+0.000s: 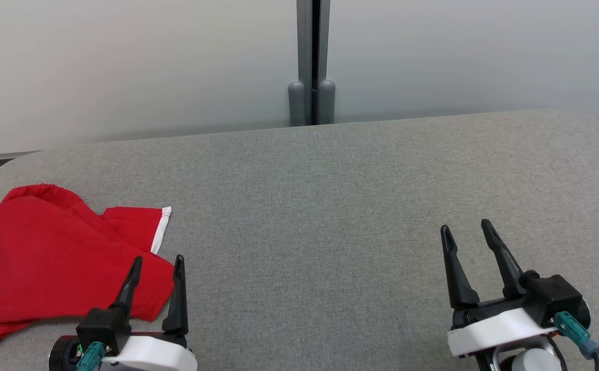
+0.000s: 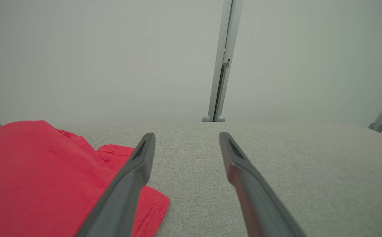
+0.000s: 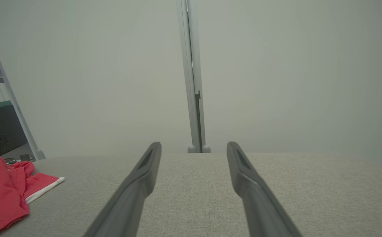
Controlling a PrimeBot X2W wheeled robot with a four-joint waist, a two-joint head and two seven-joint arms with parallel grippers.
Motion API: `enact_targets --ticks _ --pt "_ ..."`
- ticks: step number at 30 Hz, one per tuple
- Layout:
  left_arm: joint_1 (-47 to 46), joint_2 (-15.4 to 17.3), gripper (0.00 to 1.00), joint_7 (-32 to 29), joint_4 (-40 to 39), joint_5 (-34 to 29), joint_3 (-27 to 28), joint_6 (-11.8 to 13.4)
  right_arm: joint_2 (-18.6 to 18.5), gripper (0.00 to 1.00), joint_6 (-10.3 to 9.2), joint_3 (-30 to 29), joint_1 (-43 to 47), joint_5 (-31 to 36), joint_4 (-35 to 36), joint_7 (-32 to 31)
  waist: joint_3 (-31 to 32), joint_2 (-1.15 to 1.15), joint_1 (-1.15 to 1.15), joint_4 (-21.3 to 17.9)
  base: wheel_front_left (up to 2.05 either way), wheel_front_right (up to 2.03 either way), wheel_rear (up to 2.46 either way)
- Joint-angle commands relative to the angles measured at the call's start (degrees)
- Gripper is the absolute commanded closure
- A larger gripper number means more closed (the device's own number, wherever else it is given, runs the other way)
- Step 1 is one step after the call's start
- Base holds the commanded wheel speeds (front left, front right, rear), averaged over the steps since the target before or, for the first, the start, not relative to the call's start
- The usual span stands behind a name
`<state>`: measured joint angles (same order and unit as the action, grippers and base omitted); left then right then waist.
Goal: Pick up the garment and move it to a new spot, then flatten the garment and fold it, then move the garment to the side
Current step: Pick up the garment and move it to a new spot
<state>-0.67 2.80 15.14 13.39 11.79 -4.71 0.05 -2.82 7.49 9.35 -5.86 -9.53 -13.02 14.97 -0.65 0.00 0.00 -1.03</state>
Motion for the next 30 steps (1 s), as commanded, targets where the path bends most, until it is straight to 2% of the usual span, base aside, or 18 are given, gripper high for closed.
enact_targets --ticks 1,9,14,21,30 --pt "-0.03 0.18 0.0 0.02 0.03 -0.45 0.05 0.1 -0.14 0.0 0.0 -0.23 -0.22 -0.35 -0.2 0.34 0.05 0.0 0.0 0.0 0.0 0.0 0.0" --pt "0.06 0.18 0.0 0.02 0.21 -0.16 -0.23 -0.08 -0.13 0.0 0.0 -0.29 -0.04 -0.6 -0.43 0.34 0.28 0.0 0.0 0.22 0.0 0.0 0.0" --pt "-0.48 0.19 0.0 0.02 0.45 -0.09 -0.32 -0.04 -0.12 0.0 0.0 0.15 0.29 -0.63 -0.48 0.33 0.22 0.0 0.0 1.84 0.0 0.0 0.0" --pt "-0.86 0.18 0.0 0.02 1.08 -0.84 0.58 -0.44 -0.12 0.0 0.0 1.8 0.26 -1.35 -0.73 0.22 -0.15 0.0 0.0 6.28 0.0 0.0 0.0" --pt "-0.82 0.17 0.0 0.02 1.05 -1.13 2.54 -0.82 -0.14 0.0 0.0 4.13 0.36 -2.18 -1.5 0.22 0.31 0.0 0.0 14.34 0.0 0.0 0.0"
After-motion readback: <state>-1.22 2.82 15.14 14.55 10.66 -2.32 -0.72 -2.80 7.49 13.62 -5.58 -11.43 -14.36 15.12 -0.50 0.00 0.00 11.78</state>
